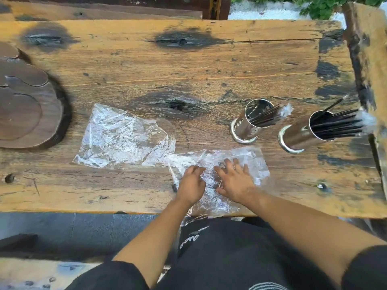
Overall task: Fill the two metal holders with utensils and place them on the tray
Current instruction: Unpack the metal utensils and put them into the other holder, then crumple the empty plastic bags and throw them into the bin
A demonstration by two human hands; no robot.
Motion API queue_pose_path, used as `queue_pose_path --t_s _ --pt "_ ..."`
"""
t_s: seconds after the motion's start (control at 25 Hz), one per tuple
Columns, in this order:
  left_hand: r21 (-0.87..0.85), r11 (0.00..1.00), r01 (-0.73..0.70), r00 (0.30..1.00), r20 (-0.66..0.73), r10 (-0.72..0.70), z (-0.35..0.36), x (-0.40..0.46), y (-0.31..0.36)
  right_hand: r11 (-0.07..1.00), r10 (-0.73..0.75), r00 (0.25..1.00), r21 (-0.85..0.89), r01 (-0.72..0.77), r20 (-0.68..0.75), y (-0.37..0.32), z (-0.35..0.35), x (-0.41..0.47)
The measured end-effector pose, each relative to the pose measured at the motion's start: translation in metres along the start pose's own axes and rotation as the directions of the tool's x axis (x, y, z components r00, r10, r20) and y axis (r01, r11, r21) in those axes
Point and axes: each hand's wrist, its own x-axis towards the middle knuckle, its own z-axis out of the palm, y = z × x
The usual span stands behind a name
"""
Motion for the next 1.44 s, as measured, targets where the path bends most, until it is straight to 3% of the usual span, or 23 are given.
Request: queue_pose_path --t_s 0.12,0.32,0.56,0.64,0.72,0.76,0.84,0.92,0.96,1.08,1.16,1.44 --pt "-0.021 1.0 -0.004 0.974 -0.228 -0.001 -0.039 -0.002 -0.025 0.993 0.089 0.994 0.071 -0.093 0.062 -0.006 0.015 0.007" --pt "0.2 0.958 0.204 0.84 -0.538 -0.067 -0.141 0.033 -0.095 0.982 0.163 0.987 0.097 -0.164 0.02 -0.02 0.026 0.014" --pt "0.063 0.998 -0.02 0.659 -0.749 0.061 -0.223 0.063 -0.1 0.974 0.13 0.99 0.195 -0.117 -0.055 -0.039 0.039 0.019" --pt "-0.103 0.994 -0.025 0.534 -0.842 -0.074 -0.238 0.07 -0.104 0.955 0.181 0.983 0.242 -0.169 -0.029 -0.04 0.042 0.019" --pt "-0.25 0.955 0.163 0.45 -0.842 -0.297 -0.25 0.081 -0.116 0.943 0.209 0.978 0.262 -0.206 0.016 -0.037 0.044 0.02" --pt "-0.222 0.913 0.343 0.46 -0.807 -0.37 -0.254 0.089 -0.128 0.943 0.209 0.977 0.256 -0.211 0.036 -0.037 0.044 0.02" --pt "-0.056 0.818 0.572 0.608 -0.642 -0.468 -0.259 0.104 -0.149 0.941 0.216 0.975 0.255 -0.223 0.054 -0.037 0.043 0.022" --pt "0.089 0.819 0.566 0.766 -0.424 -0.483 -0.256 0.115 -0.16 0.929 0.236 0.97 0.281 -0.241 0.051 -0.038 0.041 0.024" --pt "0.125 0.825 0.552 0.807 -0.328 -0.49 -0.252 0.12 -0.16 0.923 0.246 0.968 0.294 -0.249 0.049 -0.039 0.039 0.026" --pt "0.209 0.818 0.536 0.842 -0.198 -0.501 -0.231 0.123 -0.149 0.911 0.271 0.962 0.313 -0.268 0.036 -0.039 0.036 0.027" --pt "0.285 0.795 0.535 0.845 -0.196 -0.498 -0.213 0.113 -0.137 0.907 0.277 0.961 0.325 -0.267 0.017 -0.037 0.034 0.027" --pt "0.295 0.828 0.477 0.875 -0.251 -0.415 -0.142 0.073 -0.105 0.845 0.322 0.947 0.446 -0.295 0.017 -0.025 0.04 0.022"
